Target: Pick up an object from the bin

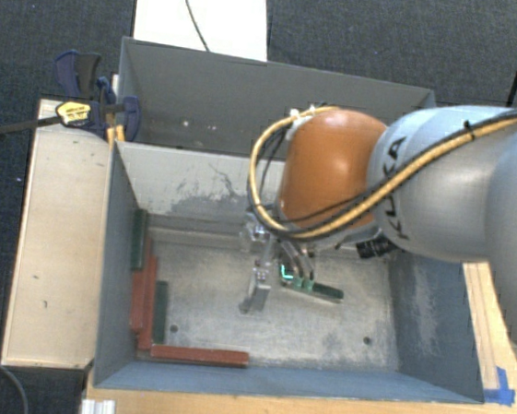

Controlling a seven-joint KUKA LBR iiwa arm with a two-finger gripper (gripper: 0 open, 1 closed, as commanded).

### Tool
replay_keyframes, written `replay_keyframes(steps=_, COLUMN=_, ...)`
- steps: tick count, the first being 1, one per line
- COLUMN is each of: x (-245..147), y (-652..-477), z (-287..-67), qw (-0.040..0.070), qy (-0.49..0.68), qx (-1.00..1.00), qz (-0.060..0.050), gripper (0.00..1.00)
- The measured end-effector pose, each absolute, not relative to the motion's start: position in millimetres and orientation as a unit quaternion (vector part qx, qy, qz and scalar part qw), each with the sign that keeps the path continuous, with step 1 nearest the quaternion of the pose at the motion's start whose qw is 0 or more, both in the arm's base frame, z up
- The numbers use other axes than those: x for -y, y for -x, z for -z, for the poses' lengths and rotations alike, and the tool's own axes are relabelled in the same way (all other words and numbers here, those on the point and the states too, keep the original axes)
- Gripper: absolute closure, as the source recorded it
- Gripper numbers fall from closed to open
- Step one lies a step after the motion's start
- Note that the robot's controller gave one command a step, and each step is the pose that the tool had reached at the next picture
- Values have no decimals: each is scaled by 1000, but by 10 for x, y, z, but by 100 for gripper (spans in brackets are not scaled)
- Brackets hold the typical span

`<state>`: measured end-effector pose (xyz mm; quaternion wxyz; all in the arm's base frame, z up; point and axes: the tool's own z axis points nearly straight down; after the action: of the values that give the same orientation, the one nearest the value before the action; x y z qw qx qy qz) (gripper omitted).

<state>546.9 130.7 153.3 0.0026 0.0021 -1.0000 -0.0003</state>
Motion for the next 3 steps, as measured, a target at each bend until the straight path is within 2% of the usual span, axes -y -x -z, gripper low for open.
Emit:
replay_keyframes(steps=1, x=-543, y=-5906, z=-691, qw=0, qy=-190, qx=982, qz=-1, gripper=0)
replay_keyframes(steps=2, x=246, y=-5679, z=-703, qw=0, qy=-190, qx=982, qz=-1, gripper=0)
replay_keyframes(steps=3, x=197, y=-5688, z=-706, qw=-1, qy=-190, qx=982, qz=0, gripper=100)
